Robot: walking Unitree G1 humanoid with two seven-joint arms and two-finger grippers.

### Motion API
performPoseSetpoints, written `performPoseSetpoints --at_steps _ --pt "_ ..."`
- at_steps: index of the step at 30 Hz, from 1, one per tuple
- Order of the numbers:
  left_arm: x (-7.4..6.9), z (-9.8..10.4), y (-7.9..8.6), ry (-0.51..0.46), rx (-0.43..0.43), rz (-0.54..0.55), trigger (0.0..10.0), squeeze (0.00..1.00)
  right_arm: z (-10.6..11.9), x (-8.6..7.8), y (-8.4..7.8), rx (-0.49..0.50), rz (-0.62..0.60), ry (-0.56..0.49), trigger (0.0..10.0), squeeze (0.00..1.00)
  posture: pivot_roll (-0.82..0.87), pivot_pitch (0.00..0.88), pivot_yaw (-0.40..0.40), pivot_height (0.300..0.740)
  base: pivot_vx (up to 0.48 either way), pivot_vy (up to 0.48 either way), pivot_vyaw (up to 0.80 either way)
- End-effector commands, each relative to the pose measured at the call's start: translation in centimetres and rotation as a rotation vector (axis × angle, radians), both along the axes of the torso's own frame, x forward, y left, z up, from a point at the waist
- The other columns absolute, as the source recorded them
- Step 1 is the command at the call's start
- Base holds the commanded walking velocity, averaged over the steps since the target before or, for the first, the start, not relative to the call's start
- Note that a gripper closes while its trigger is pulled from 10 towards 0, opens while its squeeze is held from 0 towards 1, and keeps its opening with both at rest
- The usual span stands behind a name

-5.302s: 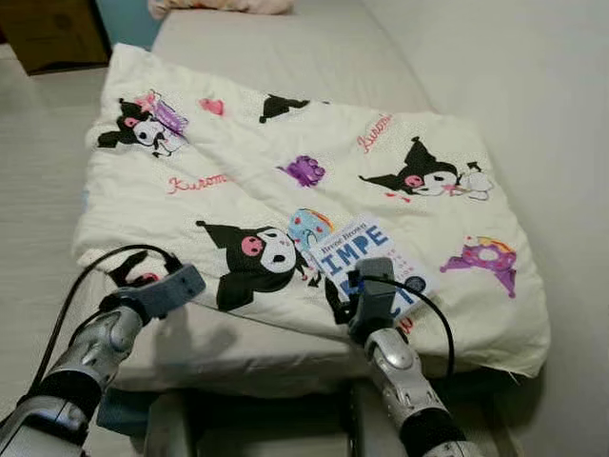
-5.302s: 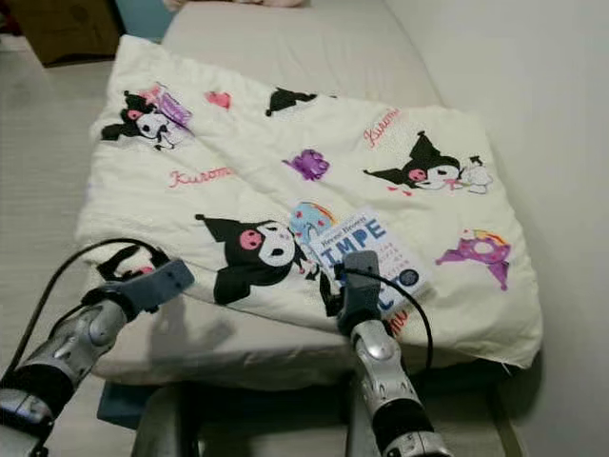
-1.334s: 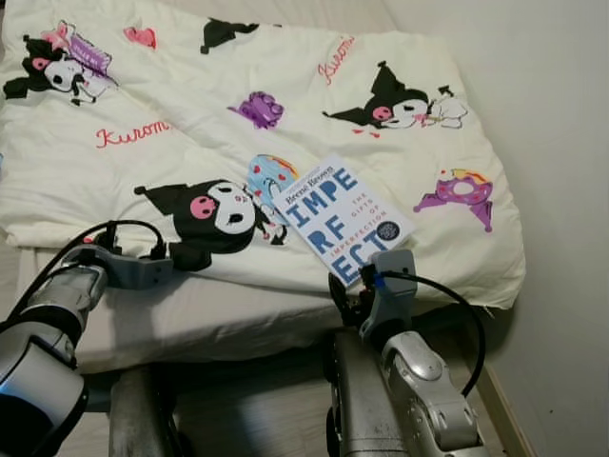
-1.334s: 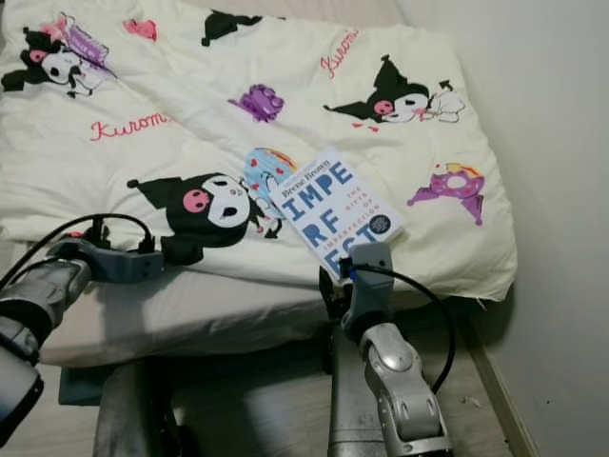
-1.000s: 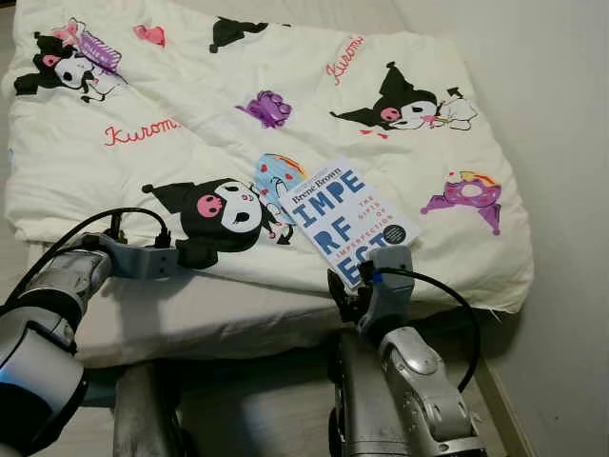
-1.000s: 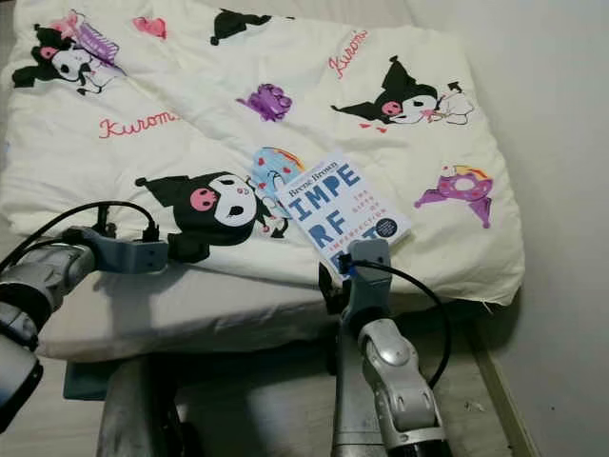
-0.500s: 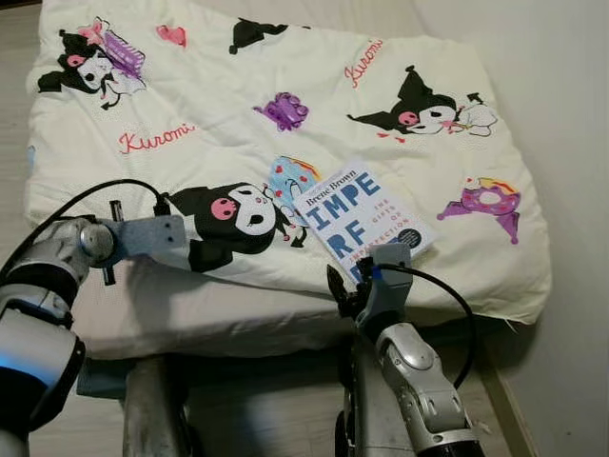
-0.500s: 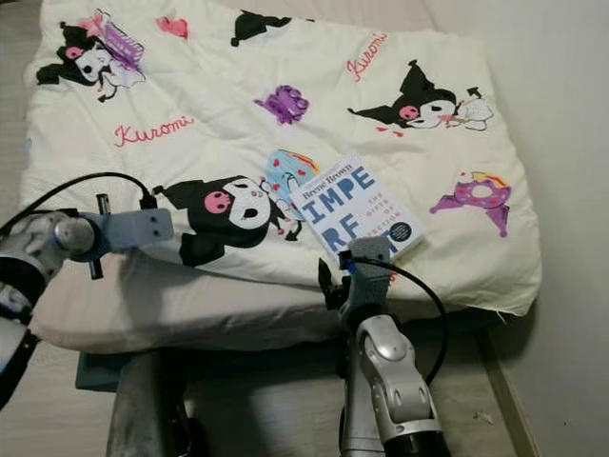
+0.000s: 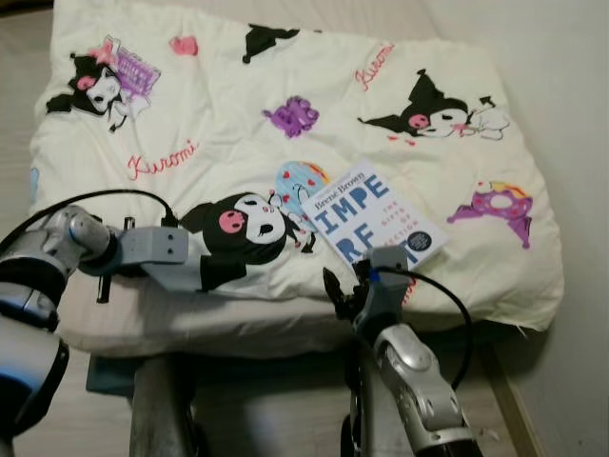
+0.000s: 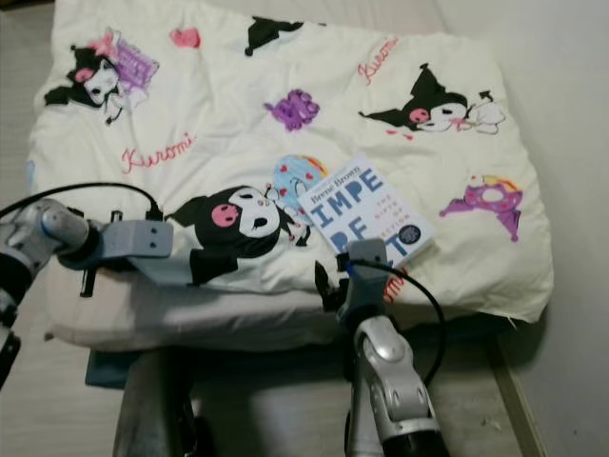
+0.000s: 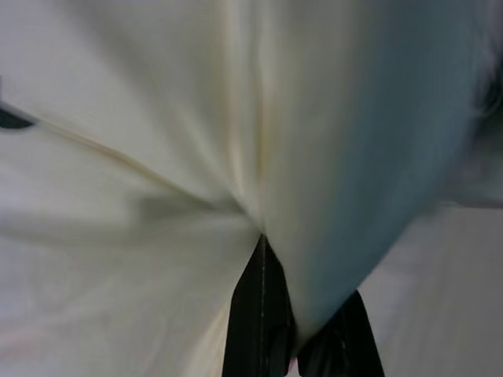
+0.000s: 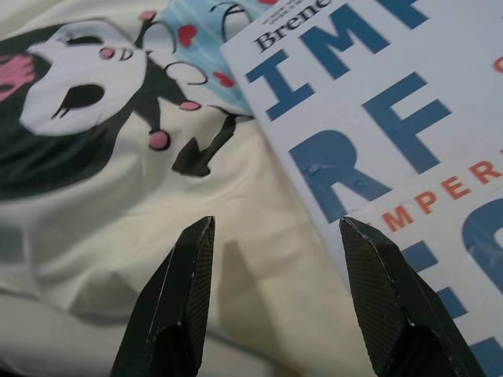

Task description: Clean up the room

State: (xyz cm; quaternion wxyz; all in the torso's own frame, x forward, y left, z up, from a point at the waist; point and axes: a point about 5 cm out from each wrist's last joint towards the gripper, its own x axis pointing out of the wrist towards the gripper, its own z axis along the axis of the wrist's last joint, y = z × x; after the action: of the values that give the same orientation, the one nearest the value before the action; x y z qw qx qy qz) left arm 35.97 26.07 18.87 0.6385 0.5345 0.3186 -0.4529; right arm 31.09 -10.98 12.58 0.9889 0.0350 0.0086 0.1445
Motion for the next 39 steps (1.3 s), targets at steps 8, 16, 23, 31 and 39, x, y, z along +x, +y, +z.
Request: performPoseSetpoints --at_steps 8,16,23,31,39 --pt "-3.9 -3.8 0.4 0.397 -0.041 -0.065 0.0 0.00 -0.4 -2.2 2.5 0.017 0.371 0.015 10.0 0.00 0.02 0.406 -0.001 0.527 0.000 0.000 0.00" --pt "-4.6 -3.1 1.0 0.456 -0.012 -0.072 0.0 0.00 -0.2 -6.1 3.7 -0.056 0.861 0.032 10.0 0.00 0.03 0.403 0.003 0.527 0.000 0.000 0.00" --pt "-5.4 -3.0 0.4 0.480 -0.051 -0.076 0.0 0.00 -0.3 -6.5 3.7 -0.085 0.922 0.045 10.0 0.00 0.03 0.402 0.004 0.527 0.000 0.000 0.00" --pt "-7.6 -2.9 0.5 0.541 0.004 -0.120 0.0 0.00 -0.2 -6.0 3.7 -0.092 0.882 0.021 10.0 0.00 0.03 0.399 0.010 0.527 0.000 0.000 0.00" --pt "-8.5 -3.1 0.7 0.575 0.027 -0.128 0.0 0.00 -0.4 -6.2 3.6 -0.105 0.886 0.032 10.0 0.00 0.03 0.395 0.011 0.527 0.000 0.000 0.00"
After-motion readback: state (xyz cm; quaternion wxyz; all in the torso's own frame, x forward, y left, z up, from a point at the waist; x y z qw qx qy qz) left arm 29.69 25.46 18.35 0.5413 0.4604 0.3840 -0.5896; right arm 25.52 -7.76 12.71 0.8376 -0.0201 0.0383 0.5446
